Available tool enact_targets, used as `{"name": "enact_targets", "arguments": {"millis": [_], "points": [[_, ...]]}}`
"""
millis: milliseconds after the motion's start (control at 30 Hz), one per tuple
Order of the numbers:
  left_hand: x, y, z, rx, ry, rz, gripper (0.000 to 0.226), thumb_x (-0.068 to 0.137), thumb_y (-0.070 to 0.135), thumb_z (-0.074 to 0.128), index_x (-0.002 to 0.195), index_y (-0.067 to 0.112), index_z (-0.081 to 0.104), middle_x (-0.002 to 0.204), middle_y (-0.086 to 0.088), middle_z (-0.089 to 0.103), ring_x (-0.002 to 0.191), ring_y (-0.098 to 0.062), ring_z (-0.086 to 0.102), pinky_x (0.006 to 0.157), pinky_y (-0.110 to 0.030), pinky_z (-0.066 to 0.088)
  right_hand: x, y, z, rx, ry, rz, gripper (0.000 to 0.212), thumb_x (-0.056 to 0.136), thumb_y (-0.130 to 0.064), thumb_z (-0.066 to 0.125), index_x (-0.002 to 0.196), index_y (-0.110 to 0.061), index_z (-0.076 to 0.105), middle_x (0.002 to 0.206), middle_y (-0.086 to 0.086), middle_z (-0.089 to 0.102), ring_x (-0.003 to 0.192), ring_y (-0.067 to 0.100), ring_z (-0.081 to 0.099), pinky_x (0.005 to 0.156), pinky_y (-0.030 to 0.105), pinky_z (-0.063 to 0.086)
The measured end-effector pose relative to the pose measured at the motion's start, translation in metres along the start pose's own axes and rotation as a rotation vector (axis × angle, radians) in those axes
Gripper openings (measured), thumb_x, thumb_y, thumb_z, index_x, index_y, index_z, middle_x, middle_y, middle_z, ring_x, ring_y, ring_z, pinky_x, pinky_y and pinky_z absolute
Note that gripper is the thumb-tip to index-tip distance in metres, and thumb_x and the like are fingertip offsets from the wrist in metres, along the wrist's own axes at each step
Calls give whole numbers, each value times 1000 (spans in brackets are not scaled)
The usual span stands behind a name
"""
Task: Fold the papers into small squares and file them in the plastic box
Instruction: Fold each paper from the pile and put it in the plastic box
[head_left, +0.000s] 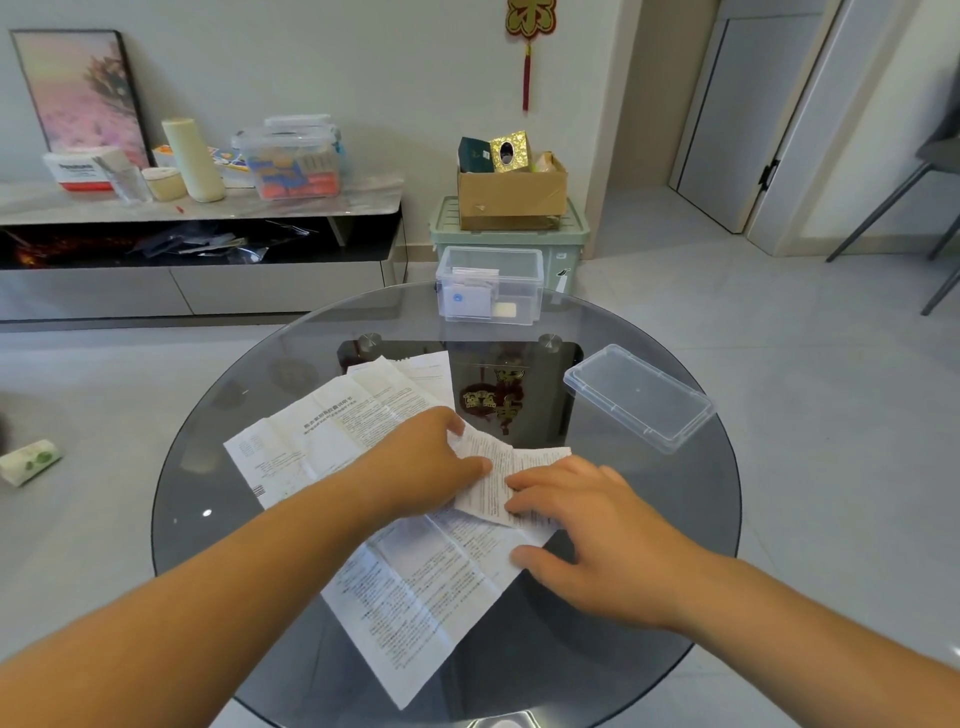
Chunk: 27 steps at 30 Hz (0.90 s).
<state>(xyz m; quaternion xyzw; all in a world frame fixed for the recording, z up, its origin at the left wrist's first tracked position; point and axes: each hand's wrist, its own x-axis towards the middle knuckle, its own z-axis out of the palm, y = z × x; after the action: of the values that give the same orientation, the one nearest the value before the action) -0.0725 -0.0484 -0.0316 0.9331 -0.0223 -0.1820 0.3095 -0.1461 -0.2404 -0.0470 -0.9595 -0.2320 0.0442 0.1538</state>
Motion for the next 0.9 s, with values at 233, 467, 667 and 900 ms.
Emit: {"name": "enact_targets", "arguments": {"millis": [233, 467, 667, 900], "points": [[-20, 8, -1, -281, -202, 83, 62, 96, 12, 61, 147, 41, 38, 105, -3, 71, 68, -15, 73, 66, -26, 61, -3, 0, 1, 8, 89, 37, 65, 87, -67, 57, 142, -35, 42, 135, -18, 50, 118, 4, 48, 96, 22, 45], [-34, -1, -7, -32, -305, 184, 30, 99, 39, 58, 118, 19, 71, 86, 2, 74, 77, -12, 69, 69, -17, 52, -7, 6, 5, 69, 141, -11, 24, 98, -41, 47, 115, -34, 62, 106, -17, 62, 99, 8, 54, 82, 26, 51], [-32, -11, -2, 450, -103, 431, 48, 80, 64, 71, 122, 43, 63, 118, 25, 44, 108, -5, 47, 98, -18, 42, -12, 12, 9, 170, 145, 4, 26, 98, -40, 43, 104, -32, 68, 99, -19, 64, 92, 5, 56, 72, 16, 46], [-22, -12, 5, 372, -50, 430, 33, 91, 57, 61, 112, 34, 72, 106, 17, 67, 92, -7, 61, 83, -18, 52, -16, 21, 5, 207, 184, 133, 6, 95, -40, 54, 91, -43, 56, 91, -20, 52, 92, 2, 49, 70, 17, 40]]}}
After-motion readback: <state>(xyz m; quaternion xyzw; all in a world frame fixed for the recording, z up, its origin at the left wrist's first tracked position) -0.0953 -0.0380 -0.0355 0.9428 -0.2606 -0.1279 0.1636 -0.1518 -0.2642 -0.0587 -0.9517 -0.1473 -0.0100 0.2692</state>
